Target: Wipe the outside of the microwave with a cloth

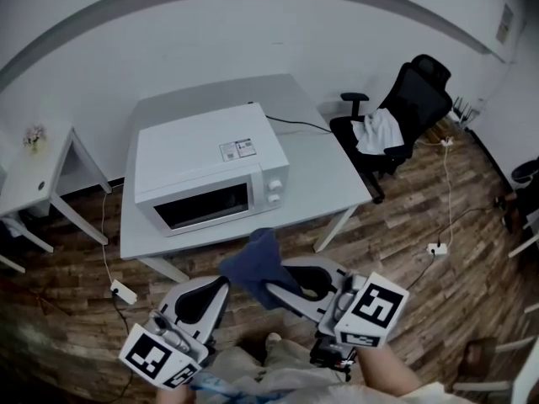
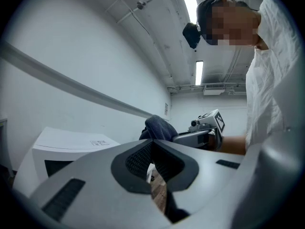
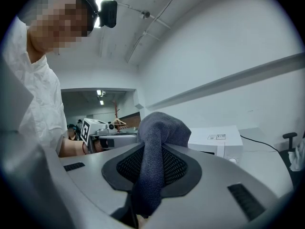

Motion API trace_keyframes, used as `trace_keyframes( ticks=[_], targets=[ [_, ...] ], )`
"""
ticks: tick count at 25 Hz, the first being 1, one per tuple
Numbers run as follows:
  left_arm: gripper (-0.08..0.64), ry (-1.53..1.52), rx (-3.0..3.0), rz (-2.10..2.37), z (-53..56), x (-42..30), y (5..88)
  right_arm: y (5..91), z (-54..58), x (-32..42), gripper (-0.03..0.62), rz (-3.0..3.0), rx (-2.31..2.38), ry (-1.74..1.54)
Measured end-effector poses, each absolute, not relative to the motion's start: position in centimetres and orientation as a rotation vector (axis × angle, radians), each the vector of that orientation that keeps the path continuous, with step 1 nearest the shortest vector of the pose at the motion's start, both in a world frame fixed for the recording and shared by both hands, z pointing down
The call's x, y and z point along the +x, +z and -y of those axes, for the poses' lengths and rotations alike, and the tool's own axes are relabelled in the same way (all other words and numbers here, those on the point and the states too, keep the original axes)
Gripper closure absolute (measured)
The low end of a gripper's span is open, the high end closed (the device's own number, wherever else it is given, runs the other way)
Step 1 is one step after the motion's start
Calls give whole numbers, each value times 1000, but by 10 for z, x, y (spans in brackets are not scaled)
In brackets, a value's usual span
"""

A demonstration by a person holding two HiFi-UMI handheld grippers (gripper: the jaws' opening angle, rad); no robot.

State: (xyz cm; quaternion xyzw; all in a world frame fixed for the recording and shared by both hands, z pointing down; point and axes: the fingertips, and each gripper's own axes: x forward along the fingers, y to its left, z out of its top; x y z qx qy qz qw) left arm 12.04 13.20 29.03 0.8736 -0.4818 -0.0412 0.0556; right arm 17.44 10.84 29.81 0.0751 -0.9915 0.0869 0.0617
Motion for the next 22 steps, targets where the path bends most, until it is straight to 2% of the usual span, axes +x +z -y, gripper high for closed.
trace_keyframes(
  ticks=[8, 22],
  targets=[
    [558, -147, 2591, 1537, -108, 98, 298, 308, -75, 157, 494, 2951, 190, 323],
    [558, -192, 2630, 1518, -41, 5, 286, 307, -5, 61, 494, 2899, 233, 345]
  ],
)
